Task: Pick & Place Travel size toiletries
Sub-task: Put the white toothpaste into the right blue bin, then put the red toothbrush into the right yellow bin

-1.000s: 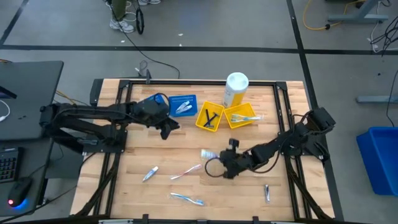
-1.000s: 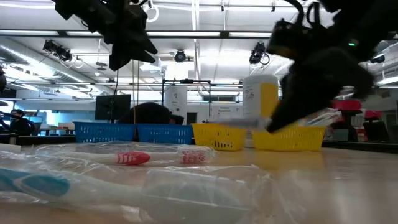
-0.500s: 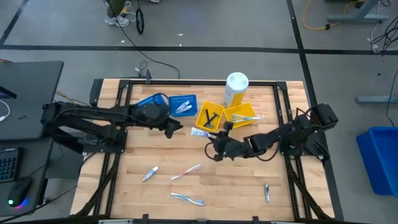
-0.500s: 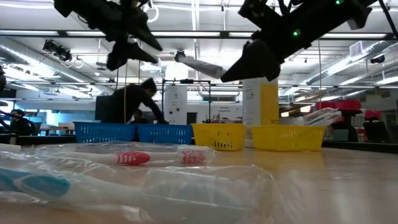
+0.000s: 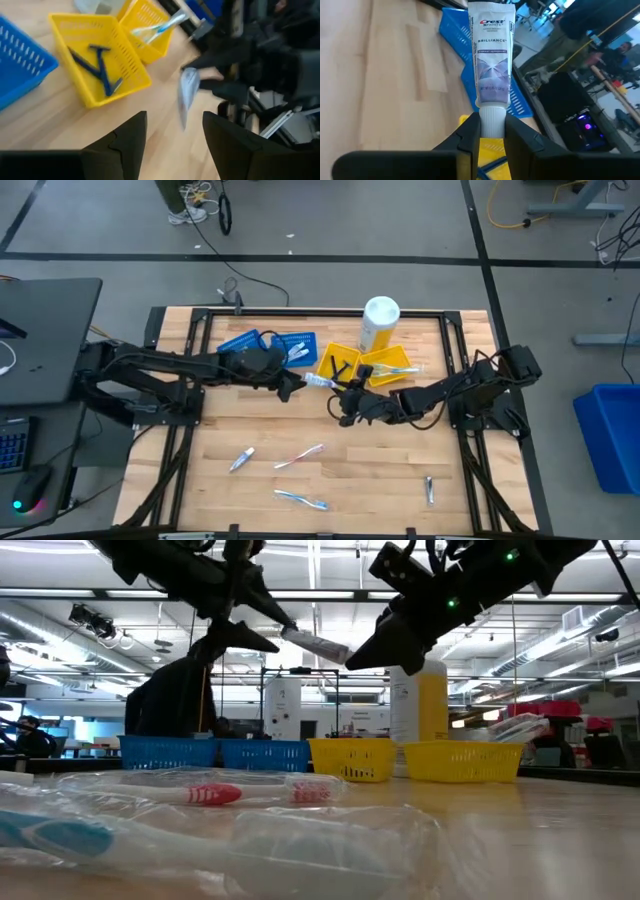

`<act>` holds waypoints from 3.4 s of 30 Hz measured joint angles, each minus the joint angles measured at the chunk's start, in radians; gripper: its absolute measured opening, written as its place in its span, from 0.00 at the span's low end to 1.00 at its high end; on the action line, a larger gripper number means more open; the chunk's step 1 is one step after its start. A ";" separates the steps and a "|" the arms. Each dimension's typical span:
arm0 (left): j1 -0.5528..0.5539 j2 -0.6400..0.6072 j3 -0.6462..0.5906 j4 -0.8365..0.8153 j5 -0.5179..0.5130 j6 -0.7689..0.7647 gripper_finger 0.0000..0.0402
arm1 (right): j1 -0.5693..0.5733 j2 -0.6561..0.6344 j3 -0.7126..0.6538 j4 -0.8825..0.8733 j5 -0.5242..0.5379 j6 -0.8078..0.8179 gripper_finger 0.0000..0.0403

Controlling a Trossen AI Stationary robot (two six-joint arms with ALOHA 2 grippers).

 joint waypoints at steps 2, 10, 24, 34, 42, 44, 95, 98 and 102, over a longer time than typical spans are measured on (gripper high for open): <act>0.000 0.024 0.004 0.048 0.001 -0.001 0.50 | -0.008 0.000 0.000 0.015 0.000 -0.020 0.18; 0.001 0.045 0.003 0.091 -0.006 0.027 0.50 | -0.024 0.000 0.000 0.048 -0.030 -0.052 0.18; 0.001 0.048 0.003 0.108 -0.005 0.084 0.28 | -0.024 0.000 0.000 0.111 -0.030 -0.114 0.18; 0.001 0.047 0.003 0.108 -0.005 0.089 0.08 | -0.024 0.000 0.000 0.113 -0.033 -0.119 0.20; 0.000 0.047 0.003 0.104 -0.066 0.130 0.05 | -0.031 0.000 0.000 0.113 -0.050 -0.119 0.28; 0.006 0.047 0.003 0.104 -0.083 0.140 0.05 | -0.042 0.000 0.000 0.113 -0.051 -0.101 0.32; 0.301 0.306 0.099 -0.028 -0.267 0.460 0.45 | -0.120 -0.001 0.000 -0.007 -0.083 0.118 0.63; 0.263 0.306 0.141 -0.027 -0.207 0.511 0.45 | -0.131 -0.001 0.000 -0.008 -0.229 0.130 0.61; 0.193 0.306 0.178 -0.029 -0.184 0.507 0.44 | -0.152 -0.001 0.000 -0.011 -0.525 0.169 0.58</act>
